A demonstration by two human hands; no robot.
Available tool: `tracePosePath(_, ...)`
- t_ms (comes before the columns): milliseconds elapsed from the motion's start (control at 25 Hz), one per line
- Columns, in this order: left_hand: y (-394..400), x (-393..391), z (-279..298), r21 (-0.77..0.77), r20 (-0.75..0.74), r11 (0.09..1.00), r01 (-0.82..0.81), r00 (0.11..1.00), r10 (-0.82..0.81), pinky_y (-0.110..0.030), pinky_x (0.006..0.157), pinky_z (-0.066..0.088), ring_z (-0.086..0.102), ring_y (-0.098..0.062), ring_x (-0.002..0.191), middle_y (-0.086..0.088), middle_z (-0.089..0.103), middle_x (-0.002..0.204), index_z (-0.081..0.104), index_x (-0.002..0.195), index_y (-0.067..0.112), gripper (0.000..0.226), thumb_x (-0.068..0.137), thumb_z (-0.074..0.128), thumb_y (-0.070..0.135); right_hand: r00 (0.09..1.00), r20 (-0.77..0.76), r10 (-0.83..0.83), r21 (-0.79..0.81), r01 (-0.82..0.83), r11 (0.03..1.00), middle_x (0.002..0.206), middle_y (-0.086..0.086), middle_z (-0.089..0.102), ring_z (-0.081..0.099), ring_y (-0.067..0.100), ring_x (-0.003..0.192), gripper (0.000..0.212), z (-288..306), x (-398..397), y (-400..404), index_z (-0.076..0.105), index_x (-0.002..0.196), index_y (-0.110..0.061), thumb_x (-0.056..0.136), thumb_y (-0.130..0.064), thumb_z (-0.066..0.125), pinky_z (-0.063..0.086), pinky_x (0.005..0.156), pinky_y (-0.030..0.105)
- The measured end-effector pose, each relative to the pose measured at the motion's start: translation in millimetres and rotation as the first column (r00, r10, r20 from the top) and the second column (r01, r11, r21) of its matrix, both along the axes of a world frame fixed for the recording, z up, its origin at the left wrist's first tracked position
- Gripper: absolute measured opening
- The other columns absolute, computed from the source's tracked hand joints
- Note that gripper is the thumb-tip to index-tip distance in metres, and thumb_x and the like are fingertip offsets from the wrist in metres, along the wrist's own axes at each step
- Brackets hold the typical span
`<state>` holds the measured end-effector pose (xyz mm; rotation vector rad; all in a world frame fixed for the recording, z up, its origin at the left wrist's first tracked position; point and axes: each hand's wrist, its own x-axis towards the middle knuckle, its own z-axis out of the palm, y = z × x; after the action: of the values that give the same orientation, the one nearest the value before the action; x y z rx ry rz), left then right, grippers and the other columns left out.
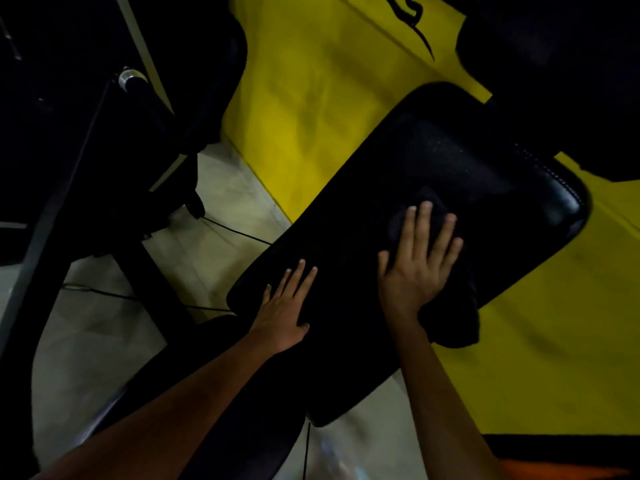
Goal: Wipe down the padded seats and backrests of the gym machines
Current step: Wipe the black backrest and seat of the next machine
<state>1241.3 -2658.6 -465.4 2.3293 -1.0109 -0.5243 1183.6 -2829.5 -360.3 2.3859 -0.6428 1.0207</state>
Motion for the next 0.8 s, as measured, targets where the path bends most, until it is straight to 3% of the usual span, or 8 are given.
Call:
tracePosePath(120, 3, -16, -14, 0.018, -0.029, 0.999, -0.043, 0.999, 0.043, -0.051, 0.117, 0.007, -0.014, -0.018, 0.146, 0.009, -0.028, 0.154, -0.02, 0.147, 0.03, 0.103, 0.087, 0.064, 0.029, 0.981, -0.162, 0.104, -0.086, -0.119, 0.989, 0.146, 0.009, 0.043, 0.024, 0.033, 0.137, 0.068, -11, -13, -1, 0.046, 0.139, -0.008, 0.076, -0.03, 0.056, -0.001, 0.118, 0.039)
tracePosePath(320, -9, -25, -20, -0.024, -0.091, 0.996, -0.086, 0.992, 0.083, -0.051, 0.115, 0.004, -0.018, -0.016, 0.144, 0.008, -0.035, 0.15, -0.023, 0.146, 0.026, 0.116, 0.078, 0.066, 0.055, 0.995, 0.102, -0.015, 0.035, 0.012, 0.999, 0.149, 0.013, 0.038, 0.022, 0.037, 0.138, 0.072, 35, 22, 2, 0.042, 0.14, -0.003, 0.073, -0.028, 0.054, 0.003, 0.117, 0.041)
tracePosePath(400, -26, -36, -25, -0.055, -0.171, 0.991, -0.123, 0.979, 0.112, -0.053, 0.115, 0.004, -0.024, -0.016, 0.142, 0.006, -0.043, 0.146, -0.028, 0.144, 0.025, 0.129, 0.067, 0.067, 0.067, 0.981, -0.099, 0.168, -0.042, -0.173, 0.984, 0.146, 0.014, 0.042, 0.024, 0.036, 0.138, 0.074, 24, 42, 6, 0.048, 0.136, -0.001, 0.068, -0.03, 0.056, 0.002, 0.117, 0.04)
tracePosePath(440, -35, -40, -29, -0.066, -0.195, 0.986, -0.153, 0.971, 0.138, -0.054, 0.114, 0.004, -0.028, -0.017, 0.14, 0.006, -0.046, 0.142, -0.031, 0.142, 0.025, 0.134, 0.064, 0.068, 0.07, 0.911, -0.301, 0.281, -0.092, -0.321, 0.943, 0.143, 0.015, 0.046, 0.03, 0.038, 0.136, 0.074, 11, 49, 7, 0.052, 0.131, 0.0, 0.065, -0.031, 0.06, 0.007, 0.117, 0.04)
tracePosePath(520, -46, -46, -36, -0.078, -0.193, 0.975, -0.209, 0.962, 0.191, -0.056, 0.115, 0.006, -0.032, -0.017, 0.138, 0.007, -0.049, 0.139, -0.036, 0.137, 0.028, 0.135, 0.062, 0.067, 0.072, 0.658, -0.645, 0.388, -0.152, -0.608, 0.779, 0.132, 0.014, 0.057, 0.048, 0.039, 0.126, 0.063, -1, 54, 0, 0.064, 0.119, -0.002, 0.064, -0.032, 0.059, 0.028, 0.111, 0.044)
tracePosePath(600, -48, -48, -44, -0.093, -0.187, 0.966, -0.241, 0.957, 0.221, -0.058, 0.115, 0.007, -0.035, -0.013, 0.136, 0.009, -0.048, 0.141, -0.038, 0.134, 0.033, 0.132, 0.063, 0.065, 0.074, 0.609, -0.708, 0.358, -0.235, -0.682, 0.693, 0.122, 0.012, 0.064, 0.057, 0.039, 0.116, 0.058, 19, 65, -14, 0.07, 0.111, -0.006, 0.068, -0.035, 0.044, 0.043, 0.099, 0.049)
tracePosePath(720, -46, -48, -56, -0.132, -0.205, 0.951, -0.278, 0.947, 0.248, -0.059, 0.114, 0.007, -0.035, -0.01, 0.134, 0.012, -0.045, 0.143, -0.037, 0.133, 0.039, 0.127, 0.063, 0.063, 0.076, 0.758, -0.601, 0.253, -0.278, -0.496, 0.823, 0.131, 0.013, 0.058, 0.049, 0.041, 0.125, 0.062, 41, 78, -12, 0.063, 0.122, -0.005, 0.073, -0.036, 0.04, 0.026, 0.109, 0.047)
tracePosePath(800, -46, -51, -65, -0.153, -0.225, 0.942, -0.297, 0.939, 0.26, -0.058, 0.113, 0.006, -0.033, -0.009, 0.135, 0.016, -0.046, 0.14, -0.036, 0.132, 0.042, 0.124, 0.061, 0.058, 0.081, 0.681, -0.687, 0.252, -0.271, -0.563, 0.781, 0.134, 0.017, 0.055, 0.045, 0.043, 0.127, 0.066, 14, 74, -5, 0.06, 0.124, -0.001, 0.074, -0.04, 0.041, 0.017, 0.11, 0.046)
